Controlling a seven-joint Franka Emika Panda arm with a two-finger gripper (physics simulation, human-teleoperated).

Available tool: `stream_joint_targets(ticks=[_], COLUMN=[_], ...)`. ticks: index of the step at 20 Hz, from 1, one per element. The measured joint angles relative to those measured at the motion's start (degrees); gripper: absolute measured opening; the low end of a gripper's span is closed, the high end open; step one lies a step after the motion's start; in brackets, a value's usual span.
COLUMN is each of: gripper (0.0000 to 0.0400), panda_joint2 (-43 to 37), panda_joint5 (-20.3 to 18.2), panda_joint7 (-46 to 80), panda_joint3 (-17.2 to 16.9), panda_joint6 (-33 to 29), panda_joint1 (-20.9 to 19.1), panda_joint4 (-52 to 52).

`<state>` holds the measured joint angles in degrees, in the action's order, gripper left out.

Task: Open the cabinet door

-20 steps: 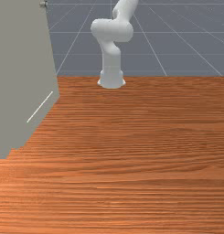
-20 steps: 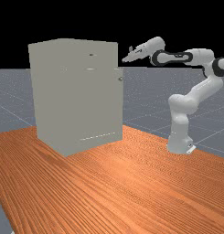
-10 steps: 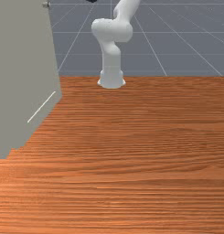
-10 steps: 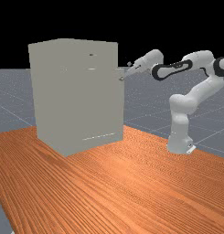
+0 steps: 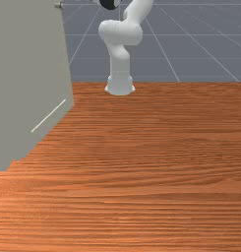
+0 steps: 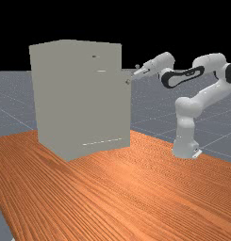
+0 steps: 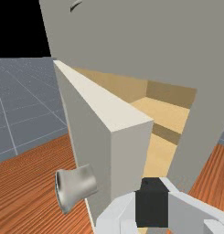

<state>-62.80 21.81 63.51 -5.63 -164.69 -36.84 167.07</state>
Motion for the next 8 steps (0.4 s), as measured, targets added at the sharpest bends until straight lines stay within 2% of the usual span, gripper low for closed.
stream_joint_targets(ticks=[4, 6, 7, 8], gripper=[0.0, 0.0004, 0.0024, 0.0064], panda_joint2=[-3.04, -4.49, -4.91, -5.24], panda_joint5=[-0.82, -0.77, -0.96, -1.07], panda_joint7=[5.0, 8.18, 9.91, 12.29], panda_joint3=[6.51, 11.45, 13.99, 17.63], panda_joint6=[-0.59, -0.81, -1.01, -1.06], panda_joint1=[1.08, 2.16, 2.84, 3.27], panda_joint4=[2.24, 3.02, 3.23, 3.24])
